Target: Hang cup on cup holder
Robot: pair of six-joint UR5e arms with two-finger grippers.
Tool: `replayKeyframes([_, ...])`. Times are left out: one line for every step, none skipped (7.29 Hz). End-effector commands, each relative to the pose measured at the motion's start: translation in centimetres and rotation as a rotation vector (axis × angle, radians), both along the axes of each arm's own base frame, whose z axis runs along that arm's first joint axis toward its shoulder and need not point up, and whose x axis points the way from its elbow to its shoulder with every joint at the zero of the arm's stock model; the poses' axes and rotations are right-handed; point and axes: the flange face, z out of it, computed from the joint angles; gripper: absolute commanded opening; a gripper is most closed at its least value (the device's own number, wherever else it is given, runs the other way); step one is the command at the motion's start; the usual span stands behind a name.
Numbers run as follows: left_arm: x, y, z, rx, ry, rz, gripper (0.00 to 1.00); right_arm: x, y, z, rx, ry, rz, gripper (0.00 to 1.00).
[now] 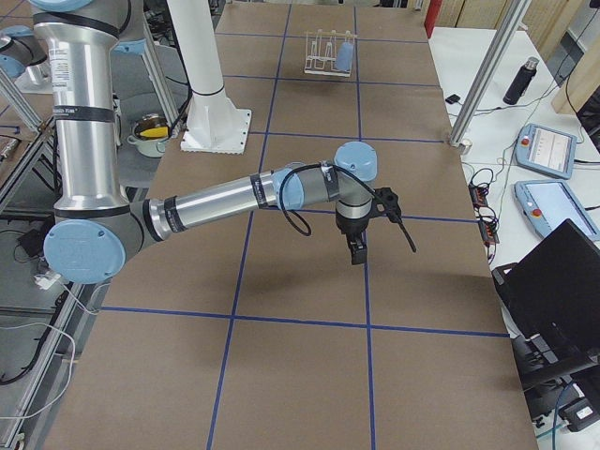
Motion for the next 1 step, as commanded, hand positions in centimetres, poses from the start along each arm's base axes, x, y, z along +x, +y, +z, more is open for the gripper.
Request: replayKeyframes([0.09, -0.26, -0.28, 0.008, 0.0, 0.002, 0.98, -0.13, -0.17, 0.05, -0.004, 0.001, 0.001, 1.0])
